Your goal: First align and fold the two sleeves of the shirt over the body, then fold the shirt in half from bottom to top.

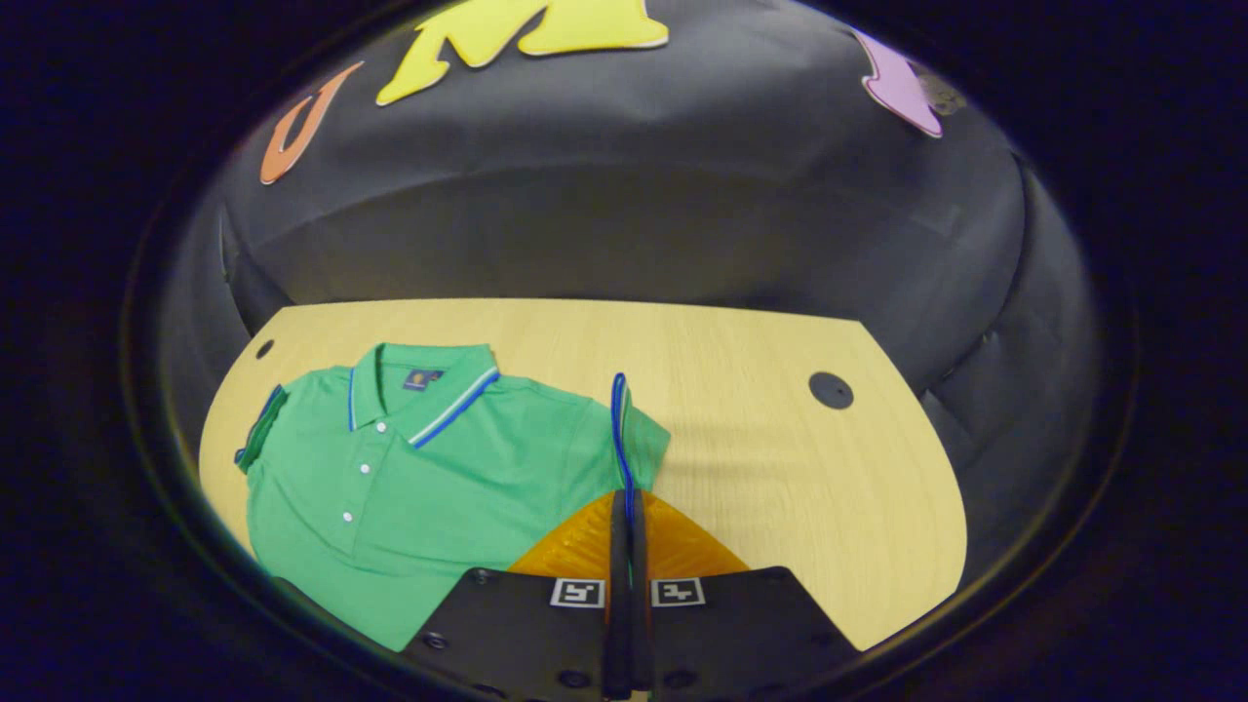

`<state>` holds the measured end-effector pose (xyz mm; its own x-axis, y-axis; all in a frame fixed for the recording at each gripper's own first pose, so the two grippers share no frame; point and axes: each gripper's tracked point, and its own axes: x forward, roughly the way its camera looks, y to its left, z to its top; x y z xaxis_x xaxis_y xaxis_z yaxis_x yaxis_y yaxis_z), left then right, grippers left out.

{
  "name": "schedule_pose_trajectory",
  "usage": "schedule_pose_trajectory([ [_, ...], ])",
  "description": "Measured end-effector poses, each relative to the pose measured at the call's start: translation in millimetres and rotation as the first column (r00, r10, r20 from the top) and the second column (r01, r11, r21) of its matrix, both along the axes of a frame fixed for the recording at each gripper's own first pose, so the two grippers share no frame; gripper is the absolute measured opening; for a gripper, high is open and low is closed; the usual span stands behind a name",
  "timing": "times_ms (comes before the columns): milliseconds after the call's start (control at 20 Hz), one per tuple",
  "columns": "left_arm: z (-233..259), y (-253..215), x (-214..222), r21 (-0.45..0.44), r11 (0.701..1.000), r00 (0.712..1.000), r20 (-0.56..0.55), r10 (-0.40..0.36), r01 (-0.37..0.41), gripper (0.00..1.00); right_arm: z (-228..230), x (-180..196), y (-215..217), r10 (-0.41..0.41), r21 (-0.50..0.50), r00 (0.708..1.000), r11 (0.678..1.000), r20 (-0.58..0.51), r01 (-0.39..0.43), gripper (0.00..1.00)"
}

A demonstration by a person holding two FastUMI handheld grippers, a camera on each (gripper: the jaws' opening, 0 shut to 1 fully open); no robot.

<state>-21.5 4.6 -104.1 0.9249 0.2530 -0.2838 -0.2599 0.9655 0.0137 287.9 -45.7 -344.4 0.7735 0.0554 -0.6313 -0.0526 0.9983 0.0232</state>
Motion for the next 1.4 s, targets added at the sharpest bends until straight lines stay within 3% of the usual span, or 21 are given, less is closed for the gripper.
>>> schedule_pose_trajectory([
  [200, 2.7, 8.3, -7.3, -0.003, 1.0, 1.0, 0.013, 0.016, -0.016, 0.99, 16.8, -8.0, 47.5, 0.136, -0.019, 0.99, 0.991, 0.048, -0.135, 0.03],
  [350, 1.3, 18.8, -16.2, -0.011, 0.999, 0.999, 0.015, 0.04, -0.039, 0.99, 16.2, -15.8, 78.1, 0.193, -0.023, 0.98, 0.981, 0.053, -0.192, 0.02],
  [550, -3.9, 35.8, -30.5, -0.021, 0.996, 0.996, 0.007, 0.084, -0.084, 0.99, -4.0, -29.7, 107.7, 0.231, -0.014, 0.973, 0.973, 0.013, -0.231, 0.0],
  [850, -9.7, 66.9, -44.1, -0.021, 0.991, 0.991, -0.002, 0.134, -0.134, 0.99, -28.6, -49.4, 124.2, 0.233, 0.009, 0.971, 0.972, -0.052, -0.233, 0.06],
  [1000, -8.9, 76.3, -42.8, -0.03, 0.991, 0.991, 0.006, 0.132, -0.132, 1.0, -21.3, -56.1, 119.5, 0.207, 0.029, 0.977, 0.978, -0.057, -0.206, 0.27],
  [1050, -7.4, 79.5, -39.8, -0.021, 0.993, 0.993, 0.01, 0.119, -0.119, 0.99, -14.3, -59.4, 116.7, 0.198, 0.04, 0.979, 0.98, -0.046, -0.196, 0.21],
  [1150, -4.3, 92.1, -28.7, 0.029, 0.994, 0.995, 0.026, 0.101, -0.101, 0.99, 4.2, -69.2, 107.8, 0.169, 0.06, 0.985, 0.984, -0.026, -0.167, 0.33],
  [1300, -8.3, 96.6, -4.0, 0.027, 0.999, 0.999, 0.029, 0.035, -0.035, 1.0, 43.9, -89.9, 91.0, 0.138, 0.083, 0.99, 0.986, 0.039, -0.141, 0.78],
  [1400, -11.1, 97.3, 15.5, 0.018, 1.0, 0.999, 0.026, -0.017, 0.017, 0.99, 70.3, -106.2, 75.5, 0.108, 0.085, 0.991, 0.99, 0.084, -0.115, 0.82],
])
